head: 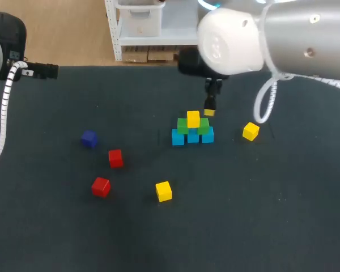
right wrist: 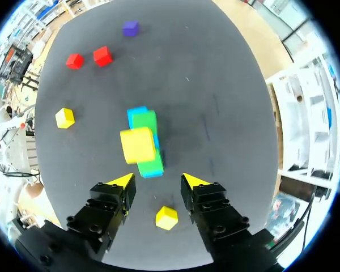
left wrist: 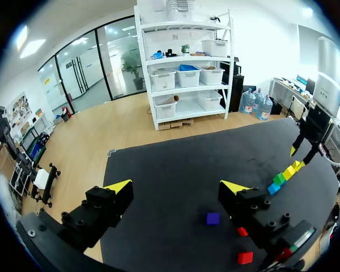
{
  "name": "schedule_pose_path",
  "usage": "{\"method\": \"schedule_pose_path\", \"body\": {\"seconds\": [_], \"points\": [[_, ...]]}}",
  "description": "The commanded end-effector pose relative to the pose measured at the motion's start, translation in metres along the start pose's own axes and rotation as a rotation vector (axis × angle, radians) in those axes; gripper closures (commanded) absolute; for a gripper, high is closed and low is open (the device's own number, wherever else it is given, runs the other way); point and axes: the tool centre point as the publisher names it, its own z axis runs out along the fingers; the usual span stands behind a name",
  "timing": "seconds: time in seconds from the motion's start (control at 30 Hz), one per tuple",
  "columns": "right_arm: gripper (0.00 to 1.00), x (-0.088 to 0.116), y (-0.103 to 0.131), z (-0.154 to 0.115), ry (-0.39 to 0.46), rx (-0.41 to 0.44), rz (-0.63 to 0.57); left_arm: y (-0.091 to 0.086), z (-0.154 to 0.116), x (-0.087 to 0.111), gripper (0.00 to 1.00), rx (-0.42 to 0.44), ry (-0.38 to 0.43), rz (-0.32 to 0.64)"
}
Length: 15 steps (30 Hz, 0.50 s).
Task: Place the blue cubes, place green cubes on the blue cubes, place the yellow cubes on the green cubes, then place the red cubes on the yellow cubes, and place purple cube on the red cubes.
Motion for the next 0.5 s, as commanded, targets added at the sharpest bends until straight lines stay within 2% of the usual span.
{"method": "schedule_pose_path", "body": {"seconds": [0.03, 0.37, 0.4, 0.5], "points": [[0.48, 0.038, 0.004, 0.000, -0.042, 0.011, 0.043, 0.002, 0.000, -0.001, 0.00, 0.008, 0.002, 0.002], [0.45, 0.086, 0.011, 0.012, -0.037, -0.022, 0.161, 0.002, 0.000, -0.001, 0.00, 0.008, 0.002, 0.002], [0.41, 0.091, 0.012, 0.013, -0.034, -0.024, 0.175, 0.002, 0.000, -0.001, 0.00, 0.008, 0.002, 0.002], [0.39, 0.100, 0.013, 0.018, -0.039, -0.032, 0.209, 0.002, 0.000, -0.001, 0.00, 0.008, 0.002, 0.002]]}}
